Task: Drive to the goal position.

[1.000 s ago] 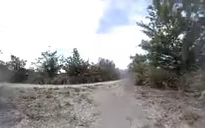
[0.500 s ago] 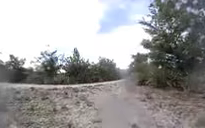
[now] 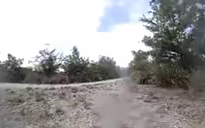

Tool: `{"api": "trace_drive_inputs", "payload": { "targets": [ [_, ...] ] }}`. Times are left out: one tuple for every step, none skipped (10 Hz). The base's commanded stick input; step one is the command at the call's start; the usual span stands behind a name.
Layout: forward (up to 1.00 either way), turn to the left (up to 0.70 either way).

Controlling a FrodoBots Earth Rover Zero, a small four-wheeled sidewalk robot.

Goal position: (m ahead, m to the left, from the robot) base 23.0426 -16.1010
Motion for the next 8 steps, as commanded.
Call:
{"api": "trace_drive_inputs", "payload": {
  "targets": [
    [0.45, 0.0],
    [0.45, 0.0],
    [0.45, 0.0],
    [0.45, 0.0],
    [0.45, 0.0],
    [0.45, 0.0],
    [0.45, 0.0],
    [0.45, 0.0]
  ]
}}
